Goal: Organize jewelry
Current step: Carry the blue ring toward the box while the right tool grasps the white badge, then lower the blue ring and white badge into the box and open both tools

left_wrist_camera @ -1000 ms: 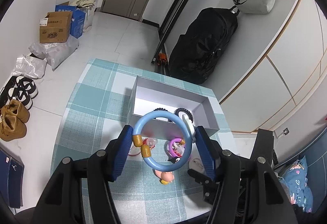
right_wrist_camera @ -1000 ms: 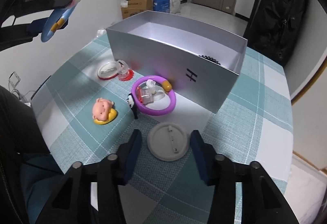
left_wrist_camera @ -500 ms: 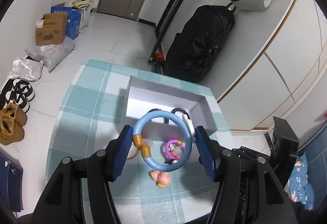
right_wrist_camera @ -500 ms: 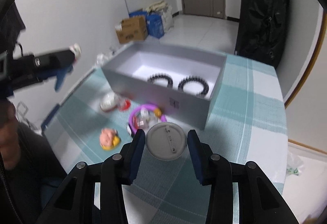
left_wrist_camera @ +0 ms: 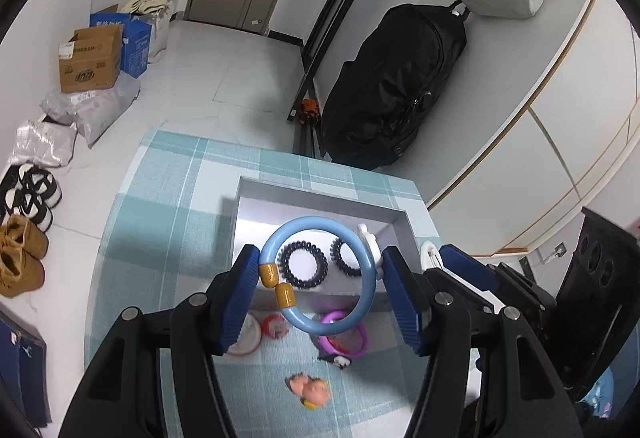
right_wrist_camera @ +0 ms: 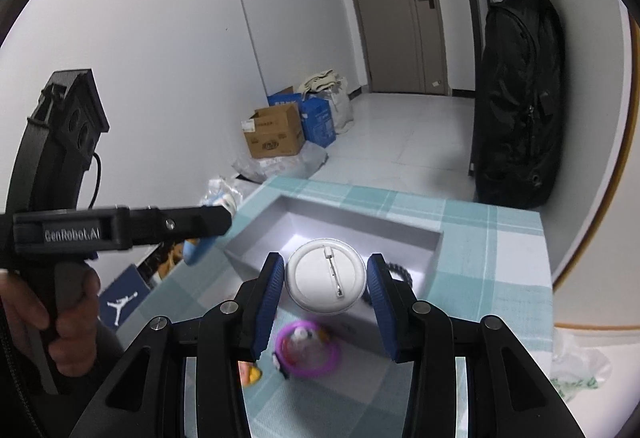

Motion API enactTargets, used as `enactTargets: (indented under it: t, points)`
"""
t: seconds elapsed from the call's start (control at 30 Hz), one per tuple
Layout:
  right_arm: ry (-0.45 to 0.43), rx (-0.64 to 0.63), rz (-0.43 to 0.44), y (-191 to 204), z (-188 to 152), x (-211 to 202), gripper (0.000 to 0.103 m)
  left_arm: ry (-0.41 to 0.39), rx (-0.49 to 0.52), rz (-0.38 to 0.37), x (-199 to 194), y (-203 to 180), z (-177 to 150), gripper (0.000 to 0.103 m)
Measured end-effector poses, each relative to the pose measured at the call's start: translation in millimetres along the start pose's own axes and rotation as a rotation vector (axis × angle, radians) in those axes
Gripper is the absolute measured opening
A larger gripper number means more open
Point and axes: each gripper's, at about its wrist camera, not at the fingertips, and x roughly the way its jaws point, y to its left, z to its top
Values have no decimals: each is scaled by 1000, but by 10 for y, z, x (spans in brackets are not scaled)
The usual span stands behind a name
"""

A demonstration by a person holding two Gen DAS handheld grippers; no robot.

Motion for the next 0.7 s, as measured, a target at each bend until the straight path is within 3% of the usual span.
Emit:
enactTargets:
  t: [0.3,0.7]
  points:
    - [3,68,40,-150,147,152,42,20,12,-3,254,-3,213,57]
    - [50,172,57,-394,159,329,42,103,-9,-8,563,32,230,57]
